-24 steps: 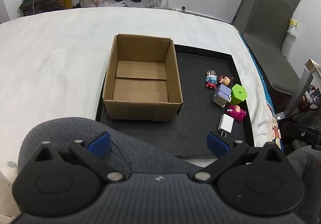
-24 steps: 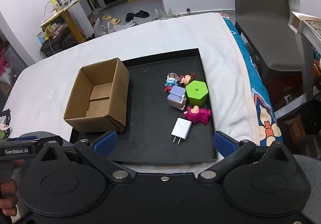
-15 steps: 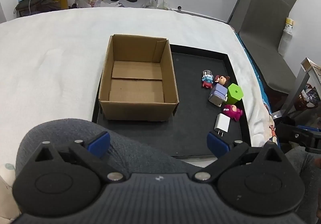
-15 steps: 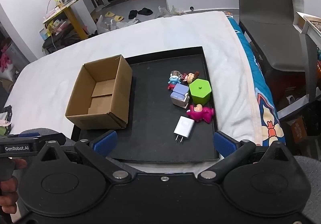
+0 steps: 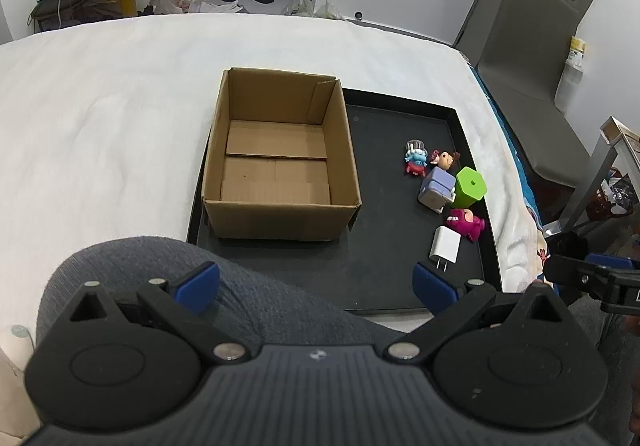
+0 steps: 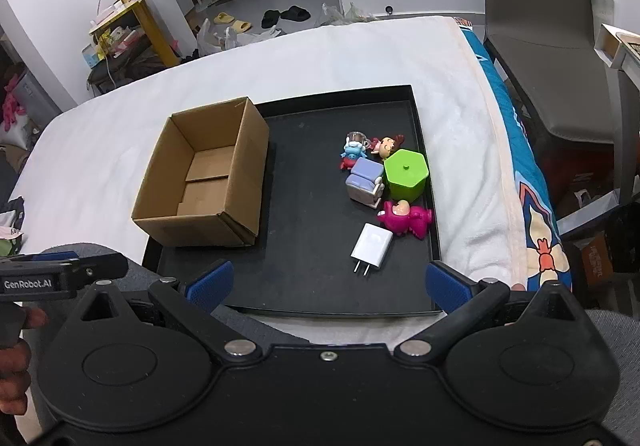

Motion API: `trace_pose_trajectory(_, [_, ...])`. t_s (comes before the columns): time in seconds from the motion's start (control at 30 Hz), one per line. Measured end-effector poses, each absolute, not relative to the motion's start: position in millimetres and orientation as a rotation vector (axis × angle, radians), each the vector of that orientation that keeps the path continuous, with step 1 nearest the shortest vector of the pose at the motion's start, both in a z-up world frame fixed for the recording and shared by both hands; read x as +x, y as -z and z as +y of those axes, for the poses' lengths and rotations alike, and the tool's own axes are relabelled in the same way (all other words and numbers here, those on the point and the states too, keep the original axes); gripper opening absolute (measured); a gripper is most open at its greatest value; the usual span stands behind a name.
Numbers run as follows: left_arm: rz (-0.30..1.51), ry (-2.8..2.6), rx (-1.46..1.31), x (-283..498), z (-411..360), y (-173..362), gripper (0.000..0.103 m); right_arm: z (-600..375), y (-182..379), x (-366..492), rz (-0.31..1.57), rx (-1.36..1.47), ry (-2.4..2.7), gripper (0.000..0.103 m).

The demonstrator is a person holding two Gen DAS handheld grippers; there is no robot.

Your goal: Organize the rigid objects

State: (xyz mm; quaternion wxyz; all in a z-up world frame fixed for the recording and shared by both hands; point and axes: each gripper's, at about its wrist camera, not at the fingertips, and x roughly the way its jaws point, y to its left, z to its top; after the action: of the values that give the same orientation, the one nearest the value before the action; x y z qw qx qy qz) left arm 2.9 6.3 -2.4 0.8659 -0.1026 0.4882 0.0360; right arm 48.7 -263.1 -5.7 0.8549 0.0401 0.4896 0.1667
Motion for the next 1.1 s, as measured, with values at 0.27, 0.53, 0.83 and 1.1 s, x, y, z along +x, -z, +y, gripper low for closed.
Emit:
trace_pose_trajectory(0.27, [1.024,-0.074,-0.217,2.3,6.9,1.5,0.102,-262.3,6.6,48.7,1.036,0.077,-0.354,0.103])
trace_pose_trajectory(0.53, [1.033,-0.068,-0.216,4.7,7.7,-1.4,0.102,-261.6,6.4,50.8,1.049,0.074,-0.347,0.103])
trace_pose_trajectory(0.83, [1.038,-0.063,-0.212,6.0,9.6,-1.8,0.102,-265.4,7.6,54.2,1.048,0.091,-0.339,0.103])
trace_pose_trajectory(1.1, [1.033,-0.059,-0.206,6.6,10.8,-4.8,0.102,-266.2,6.6,56.5,1.039,0.101,-0.333,0.103])
